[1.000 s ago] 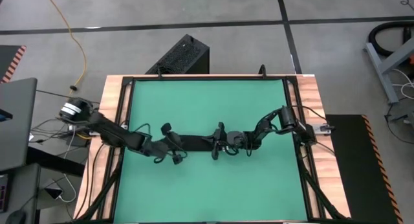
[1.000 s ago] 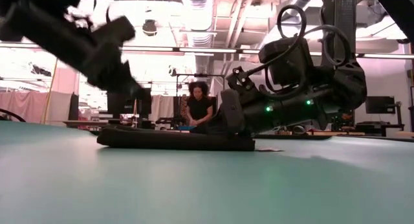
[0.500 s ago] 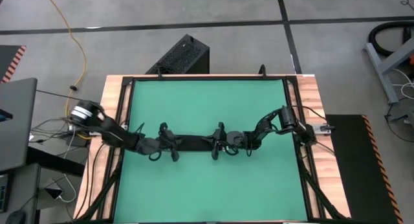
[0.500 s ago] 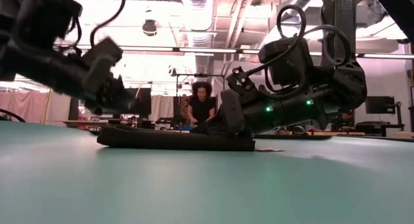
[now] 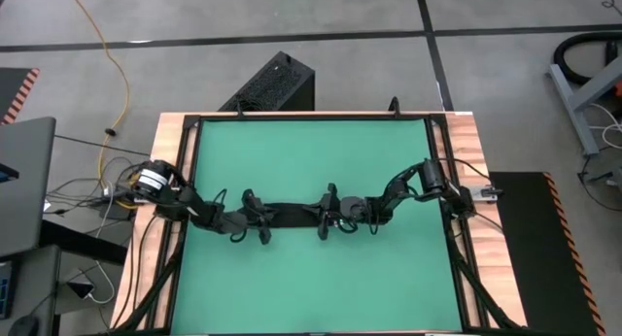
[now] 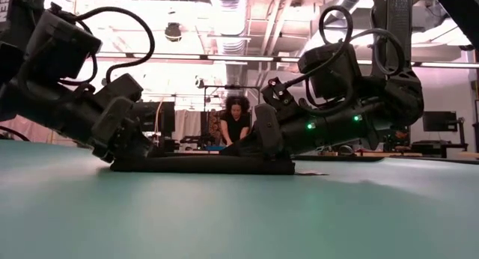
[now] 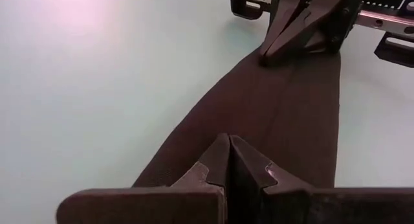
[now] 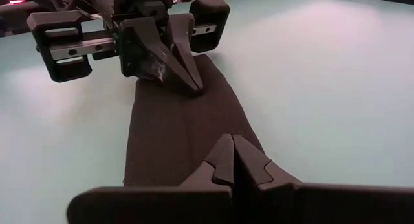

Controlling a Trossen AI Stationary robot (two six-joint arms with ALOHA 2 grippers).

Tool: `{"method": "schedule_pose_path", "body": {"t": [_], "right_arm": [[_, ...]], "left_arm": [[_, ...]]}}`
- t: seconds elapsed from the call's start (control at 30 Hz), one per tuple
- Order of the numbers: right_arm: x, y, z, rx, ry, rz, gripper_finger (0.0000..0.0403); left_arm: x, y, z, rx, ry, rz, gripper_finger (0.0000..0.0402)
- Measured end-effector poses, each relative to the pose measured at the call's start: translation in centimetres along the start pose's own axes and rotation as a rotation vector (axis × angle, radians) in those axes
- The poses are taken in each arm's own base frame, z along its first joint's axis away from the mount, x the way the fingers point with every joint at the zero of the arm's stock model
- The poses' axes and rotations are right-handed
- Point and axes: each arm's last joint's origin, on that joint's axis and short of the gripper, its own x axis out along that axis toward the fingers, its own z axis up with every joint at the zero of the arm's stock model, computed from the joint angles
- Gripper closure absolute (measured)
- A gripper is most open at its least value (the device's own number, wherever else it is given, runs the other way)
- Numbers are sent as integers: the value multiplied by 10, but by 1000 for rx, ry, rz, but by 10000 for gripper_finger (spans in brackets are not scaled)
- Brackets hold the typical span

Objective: Roll towel
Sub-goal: Return to Home Position

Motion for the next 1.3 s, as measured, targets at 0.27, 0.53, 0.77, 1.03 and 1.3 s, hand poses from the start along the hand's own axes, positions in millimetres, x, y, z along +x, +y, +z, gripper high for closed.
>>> {"method": "schedule_pose_path", "body": {"t": [0.27, 0.53, 0.77, 1.03, 1.3], "right_arm": [[-4, 2, 22, -51, -41, 13, 384], [-20, 12, 69, -108, -95, 31, 380], [-47, 28, 111, -200, -120, 75, 382], [-129, 35, 159, -247, -213, 160, 383], [-208, 11, 156, -216, -318, 49, 384]], "left_arm": [[0, -1, 2, 0, -12, -8, 401], [-5, -10, 19, 4, -88, -137, 401], [-20, -19, 51, -18, -194, -298, 401], [-72, -15, 114, -6, -433, -463, 402], [-117, 21, 126, 17, -405, -201, 402]]}}
